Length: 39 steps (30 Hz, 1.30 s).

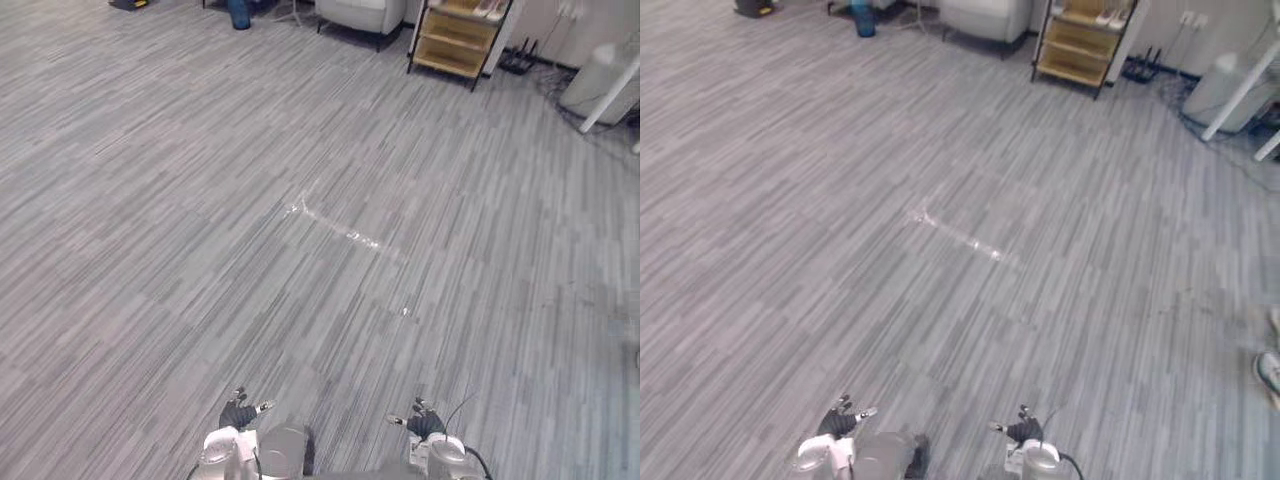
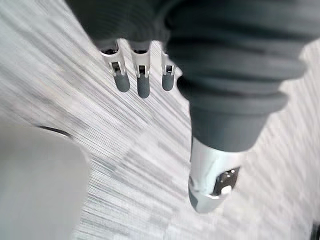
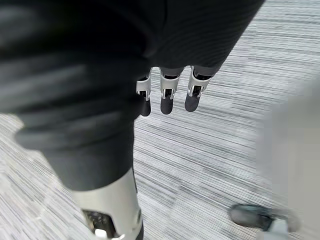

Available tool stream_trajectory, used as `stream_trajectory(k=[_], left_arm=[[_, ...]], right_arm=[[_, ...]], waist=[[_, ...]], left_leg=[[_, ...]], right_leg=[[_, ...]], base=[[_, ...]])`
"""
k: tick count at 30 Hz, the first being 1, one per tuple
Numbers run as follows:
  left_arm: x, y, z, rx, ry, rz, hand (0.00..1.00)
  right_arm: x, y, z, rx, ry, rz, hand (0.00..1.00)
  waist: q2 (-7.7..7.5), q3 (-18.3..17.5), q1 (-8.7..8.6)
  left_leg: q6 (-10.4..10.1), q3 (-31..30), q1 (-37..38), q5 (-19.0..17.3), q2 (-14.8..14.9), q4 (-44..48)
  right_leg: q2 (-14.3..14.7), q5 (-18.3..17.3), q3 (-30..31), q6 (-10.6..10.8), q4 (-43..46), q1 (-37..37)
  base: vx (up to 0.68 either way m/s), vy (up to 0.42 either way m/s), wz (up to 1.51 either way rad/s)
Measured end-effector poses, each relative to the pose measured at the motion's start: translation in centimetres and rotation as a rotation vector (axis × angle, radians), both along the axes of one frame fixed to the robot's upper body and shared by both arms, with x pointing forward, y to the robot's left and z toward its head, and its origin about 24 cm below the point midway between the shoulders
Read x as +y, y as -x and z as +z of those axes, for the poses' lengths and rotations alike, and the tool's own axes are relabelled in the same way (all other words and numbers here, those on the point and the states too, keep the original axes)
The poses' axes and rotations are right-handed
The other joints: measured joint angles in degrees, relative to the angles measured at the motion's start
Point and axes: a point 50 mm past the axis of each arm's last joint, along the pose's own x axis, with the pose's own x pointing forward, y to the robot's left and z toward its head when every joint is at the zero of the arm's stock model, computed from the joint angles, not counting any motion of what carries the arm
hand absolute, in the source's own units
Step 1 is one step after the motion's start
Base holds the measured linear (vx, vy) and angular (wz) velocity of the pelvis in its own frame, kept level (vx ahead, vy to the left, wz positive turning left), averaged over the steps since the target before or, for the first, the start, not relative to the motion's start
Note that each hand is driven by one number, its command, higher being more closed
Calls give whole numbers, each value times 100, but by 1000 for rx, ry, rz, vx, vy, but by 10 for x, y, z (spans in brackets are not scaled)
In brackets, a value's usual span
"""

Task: Pick up cushions and gather them together orderly.

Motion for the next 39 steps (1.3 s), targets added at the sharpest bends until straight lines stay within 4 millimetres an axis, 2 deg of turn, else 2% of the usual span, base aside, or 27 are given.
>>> stream_trajectory(k=[2, 4, 6, 7, 8, 9, 10, 11, 12, 14, 15, 16, 18, 19, 20, 21, 22, 25, 26, 28, 29, 30, 32, 34, 36, 37, 39], left_arm=[[-4, -1, -1, 4, 9, -4, 0], [-6, -3, -1, 3, 9, -20, 0], [-8, -1, -1, 10, 6, -31, 0], [-8, 1, -2, 17, 5, -31, 0], [-9, 4, -4, 28, 5, -32, 0], [-14, 6, -5, 34, 19, -19, 0], [-16, 5, -5, 30, 33, -2, 0], [-21, 0, -3, 7, 62, 52, 0], [-21, 3, -4, 11, 70, 83, 0], [-18, 0, -2, -1, 53, 70, 0], [-16, -2, -1, -13, 48, 66, 0], [-15, -5, 2, -37, 37, 51, 0], [-17, -8, 4, -60, 37, 37, 0], [-20, -8, 4, -59, 47, 39, 0], [-21, -8, 4, -57, 55, 49, 0], [-17, -10, 5, -62, 42, 43, 0], [-14, -11, 5, -68, 34, 42, 0], [-11, -11, 6, -67, 35, 55, 0], [-12, -10, 5, -63, 37, 53, 0], [-8, -8, 4, -50, 30, 51, 0], [-8, -4, 1, -24, 30, 36, 0], [-8, -1, -1, -2, 26, 17, 0], [-5, 1, -1, 3, 18, 9, 0], [-6, 1, -1, 4, 20, 5, 0], [-7, 0, -1, 6, 20, -2, 0], [-7, 2, -2, 10, 18, -3, 0], [-5, 7, -3, 24, 11, -5, 0]], right_arm=[[-4, -2, 1, -8, 11, -1, 0], [-7, -7, 4, -25, 20, 3, 0], [-10, -10, 5, -30, 24, -7, 0], [-11, -8, 4, -27, 25, -10, 0], [-11, -7, 4, -21, 24, -14, 0], [-16, -8, 5, -27, 30, -30, 0], [-16, -11, 6, -37, 34, -30, 0], [-21, -17, 11, -66, 51, -23, 0], [-19, -18, 11, -67, 51, -4, 0], [-13, -21, 10, -68, 36, -1, 0], [-10, -19, 9, -65, 23, -9, 0], [-4, -22, 10, -76, -7, -36, 0], [-5, -33, 14, -109, -2, -32, 0], [-7, -34, 15, -113, 3, -30, 0], [-5, -32, 13, -99, -1, -33, 0], [0, -27, 11, -86, -14, -30, 0], [4, -24, 9, -77, -26, -29, 0], [4, -19, 7, -64, -28, -30, 0], [6, -22, 9, -77, -29, -23, 0], [11, -21, 8, -77, -44, -19, 0], [12, -13, 5, -49, -52, -19, 0], [13, -8, 3, -36, -56, -20, 0], [12, -7, 3, -36, -55, -19, 0], [13, -15, 5, -53, -59, -10, 0], [12, -21, 7, -65, -55, -5, 0], [9, -20, 7, -60, -47, -6, 0], [4, -15, 5, -49, -36, -10, 0]], waist=[[47, 5, -171], [78, 6, -249], [96, 24, -429], [107, 30, -461], [134, 9, -489], [351, -48, -419], [415, -30, -396], [611, 82, -404], [687, 174, -319], [744, 220, -252], [692, 239, -239], [570, 262, -106], [558, 249, -42], [675, 230, -1], [647, 214, 111], [469, 178, 132], [324, 132, 131], [247, 116, 200], [238, 104, 246], [146, 121, 230], [152, 114, 150], [161, 106, 124], [138, 58, 63], [159, 55, -42], [160, 58, -123], [147, 50, -163], [92, 4, -205]], left_leg=[[15, -190, 448, -99, 140, -341], [-57, -343, 733, -145, 296, -668], [-253, -682, 1066, -264, 447, -943], [-332, -779, 1161, -315, 476, -917], [-423, -974, 1216, -366, 572, -708], [-491, -1130, 964, -322, 773, 81], [-624, -1151, 744, -227, 793, 567], [-636, -1020, 70, 486, 846, 2145], [-682, -784, -383, 1138, 1028, 3253], [-667, -327, -1011, 543, 1213, 4207], [-662, -203, -1158, 395, 1180, 4183], [-554, 134, -1718, 42, 974, 3368], [-578, 107, -2062, 274, 533, 1367], [-628, -105, -2121, 1096, 425, 80], [-447, -145, -1905, 1710, 338, -111], [-507, -100, -1761, 1694, 210, -295], [-325, -92, -1753, 1585, 119, -212], [-182, 107, -1673, 1119, 153, 329], [-171, 206, -1363, 761, 228, 318], [-100, 311, -874, 387, 213, 300], [-96, 331, -450, 195, 230, 276], [-111, 375, -98, 139, 269, 141], [-162, 469, 456, 108, 391, -325], [-212, 459, 729, 81, 619, -603], [-262, 443, 851, 58, 727, -732], [-390, 405, 936, 26, 753, -763], [-697, 104, 1124, -166, 743, -664]], right_leg=[[36, -118, -500, -233, -977, -361], [274, 259, -477, -218, -2445, -752], [472, 1292, -157, -190, -4127, -956], [500, 1653, -123, -223, -4148, -943], [578, 2181, -60, -427, -4008, -865], [751, 1903, -253, -580, -3775, -780], [798, 1764, -345, -612, -3732, -721], [959, 1480, -417, -691, -3754, -394], [1053, 1383, -380, -797, -3963, 17], [1187, 1273, -308, -962, -4437, 923], [1181, 1272, -289, -964, -4561, 1140], [1082, 1233, -179, -987, -4945, 1698], [937, 966, -54, -780, -5134, 1954], [962, 696, 3, -610, -5194, 2160], [938, 587, 162, -563, -5217, 2341], [804, 573, 232, -583, -5232, 2392], [702, 594, 302, -587, -5113, 2360], [621, 576, 579, -554, -4367, 2253], [623, 497, 670, -302, -3101, 1853], [388, 733, 626, 373, -1076, 1079], [155, 570, 262, 209, -159, 750], [-30, 390, -118, -51, 58, 601], [-170, 102, -614, -273, -410, 185], [32, 169, -814, -276, -1809, -206], [209, 615, -675, -210, -2958, -503], [331, 1193, -409, -223, -3969, -522], [376, 1769, -171, -368, -4140, -487]], base=[[490, -86, 40], [561, -144, 55], [610, -239, 79], [665, -318, 77], [674, -318, 64], [681, -307, 54], [649, -311, 41], [630, -301, 12], [752, -296, -6], [675, -197, -20], [664, -182, -29], [611, -116, -46], [648, -14, -56], [643, 103, -54], [647, 106, -34], [547, 77, -6], [531, 57, 18], [501, 69, -13], [399, 58, -56], [433, 31, -50], [428, -3, -22], [420, -6, -20], [380, -41, -19], [395, -91, 0], [443, -146, 6], [540, -246, 19], [458, -298, 54]])
